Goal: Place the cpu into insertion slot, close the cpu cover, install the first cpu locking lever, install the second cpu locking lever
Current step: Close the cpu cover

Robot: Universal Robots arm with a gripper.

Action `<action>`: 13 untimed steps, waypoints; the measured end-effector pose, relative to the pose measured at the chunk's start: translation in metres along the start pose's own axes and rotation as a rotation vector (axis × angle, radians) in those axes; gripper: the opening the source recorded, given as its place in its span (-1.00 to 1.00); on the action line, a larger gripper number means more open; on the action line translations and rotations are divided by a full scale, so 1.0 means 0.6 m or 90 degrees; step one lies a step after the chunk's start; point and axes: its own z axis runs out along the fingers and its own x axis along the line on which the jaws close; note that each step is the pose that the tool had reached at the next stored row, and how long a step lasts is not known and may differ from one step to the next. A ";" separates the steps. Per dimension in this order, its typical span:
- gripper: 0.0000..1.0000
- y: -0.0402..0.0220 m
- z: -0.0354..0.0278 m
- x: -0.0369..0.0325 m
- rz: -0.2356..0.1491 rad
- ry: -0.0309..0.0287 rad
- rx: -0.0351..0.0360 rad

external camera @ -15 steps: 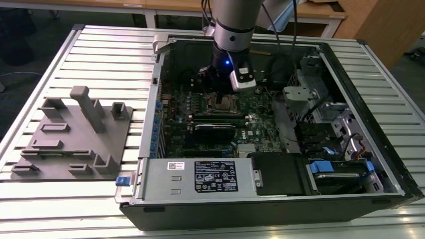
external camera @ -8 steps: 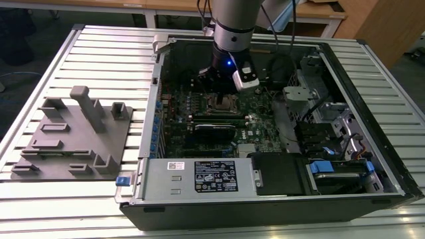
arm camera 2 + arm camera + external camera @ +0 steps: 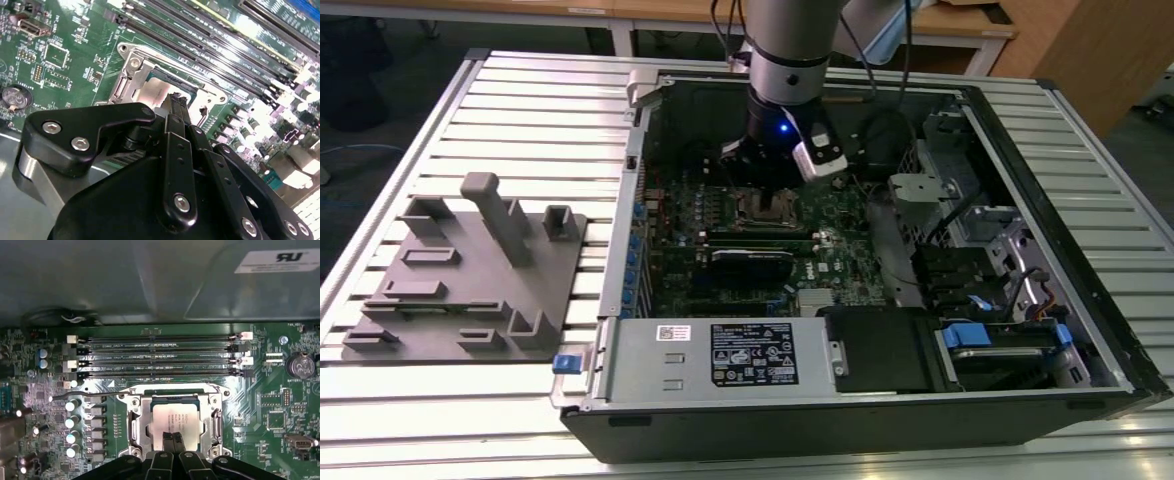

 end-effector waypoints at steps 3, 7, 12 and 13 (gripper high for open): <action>-0.79 0.000 0.000 0.000 -0.012 -0.0012 0.0000; -0.79 0.000 0.000 0.000 -0.013 -0.0012 0.0000; -0.79 0.000 0.002 0.000 -0.015 -0.0026 0.0001; -0.79 0.000 0.002 0.000 -0.015 -0.0026 0.0002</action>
